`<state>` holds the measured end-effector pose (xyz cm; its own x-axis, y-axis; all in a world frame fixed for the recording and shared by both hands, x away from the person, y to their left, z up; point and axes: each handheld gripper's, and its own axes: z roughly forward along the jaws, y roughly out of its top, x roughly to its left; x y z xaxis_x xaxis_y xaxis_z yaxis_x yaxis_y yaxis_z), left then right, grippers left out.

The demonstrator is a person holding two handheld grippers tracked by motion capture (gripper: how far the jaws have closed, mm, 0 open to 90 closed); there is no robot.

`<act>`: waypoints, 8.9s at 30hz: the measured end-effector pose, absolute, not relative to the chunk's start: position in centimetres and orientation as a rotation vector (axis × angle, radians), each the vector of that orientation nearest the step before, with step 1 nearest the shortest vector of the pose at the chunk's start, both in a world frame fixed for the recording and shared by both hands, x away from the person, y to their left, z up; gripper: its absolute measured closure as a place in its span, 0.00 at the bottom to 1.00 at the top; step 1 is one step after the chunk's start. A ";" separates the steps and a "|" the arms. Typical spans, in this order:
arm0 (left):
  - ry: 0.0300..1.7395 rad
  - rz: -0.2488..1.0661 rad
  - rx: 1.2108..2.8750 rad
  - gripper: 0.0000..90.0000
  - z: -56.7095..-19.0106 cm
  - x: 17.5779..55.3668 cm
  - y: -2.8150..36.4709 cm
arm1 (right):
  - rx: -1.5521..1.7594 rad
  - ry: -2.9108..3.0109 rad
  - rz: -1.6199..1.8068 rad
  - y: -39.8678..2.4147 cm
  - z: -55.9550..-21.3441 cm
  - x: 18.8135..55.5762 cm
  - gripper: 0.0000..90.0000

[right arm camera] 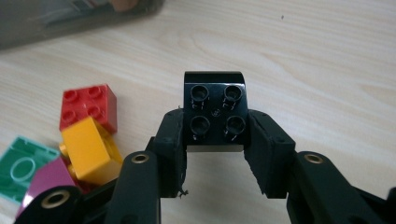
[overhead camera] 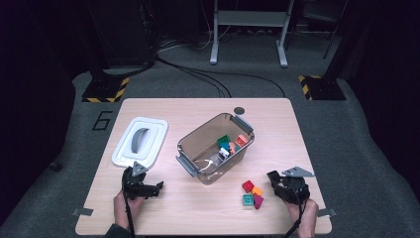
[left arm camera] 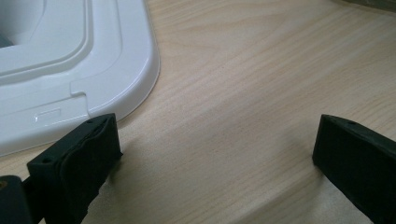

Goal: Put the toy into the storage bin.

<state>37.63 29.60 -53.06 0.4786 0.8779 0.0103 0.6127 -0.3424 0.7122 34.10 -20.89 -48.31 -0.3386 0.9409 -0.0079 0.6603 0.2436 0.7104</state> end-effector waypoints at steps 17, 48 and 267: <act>1.228 0.531 2.067 0.01 -53.1 37.6 29.5 | 1.413 2.116 0.860 -19.1 -46.8 37.6 0.65; 1.233 0.527 2.061 0.01 -53.1 37.6 29.5 | 1.394 2.114 0.860 -19.6 -42.2 42.2 0.65; 1.235 0.532 2.051 0.01 -53.2 37.6 29.4 | 1.413 2.202 0.916 -18.8 -40.2 44.2 0.75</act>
<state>37.61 29.43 -53.16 0.4674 0.8840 0.0013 0.6082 -0.3227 0.7252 44.16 -18.83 -40.22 -0.4303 0.9019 0.0383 0.6631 0.2870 0.6914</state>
